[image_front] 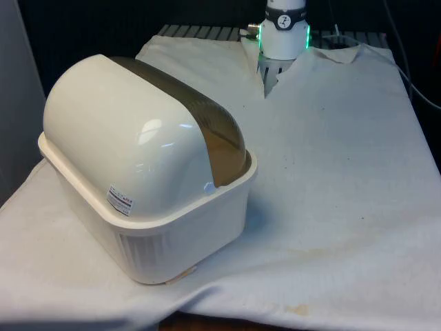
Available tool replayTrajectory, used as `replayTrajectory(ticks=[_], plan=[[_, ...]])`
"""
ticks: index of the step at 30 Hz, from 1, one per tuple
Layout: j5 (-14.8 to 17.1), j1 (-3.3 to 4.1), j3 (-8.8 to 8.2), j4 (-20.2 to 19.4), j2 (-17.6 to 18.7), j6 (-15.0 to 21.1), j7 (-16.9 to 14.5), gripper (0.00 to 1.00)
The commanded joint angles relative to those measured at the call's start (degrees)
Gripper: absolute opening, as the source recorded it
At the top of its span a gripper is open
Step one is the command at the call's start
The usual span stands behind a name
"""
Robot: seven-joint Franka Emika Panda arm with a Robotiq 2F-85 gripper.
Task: Open the lid, then close it.
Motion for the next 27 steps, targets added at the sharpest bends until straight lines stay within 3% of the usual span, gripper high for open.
replayTrajectory(ticks=[1,3,4,9,11,17,18,27], plan=[[0.0,0.00,0.00,0.0,0.0,0.0,0.0,0.95],[0.0,0.00,0.00,0.0,0.0,0.0,0.0,0.84],[0.0,0.00,0.00,0.0,0.0,0.0,0.0,0.84],[0.0,0.00,0.00,0.0,0.0,0.0,0.0,0.47],[0.0,0.00,0.00,0.0,0.0,0.0,0.0,0.41],[0.0,0.00,0.00,0.0,0.0,0.0,0.0,0.03],[-0.1,0.06,0.06,-0.2,-0.1,0.1,0.2,0.00],[-0.2,0.11,0.46,-0.9,-0.8,0.2,0.6,0.00]])
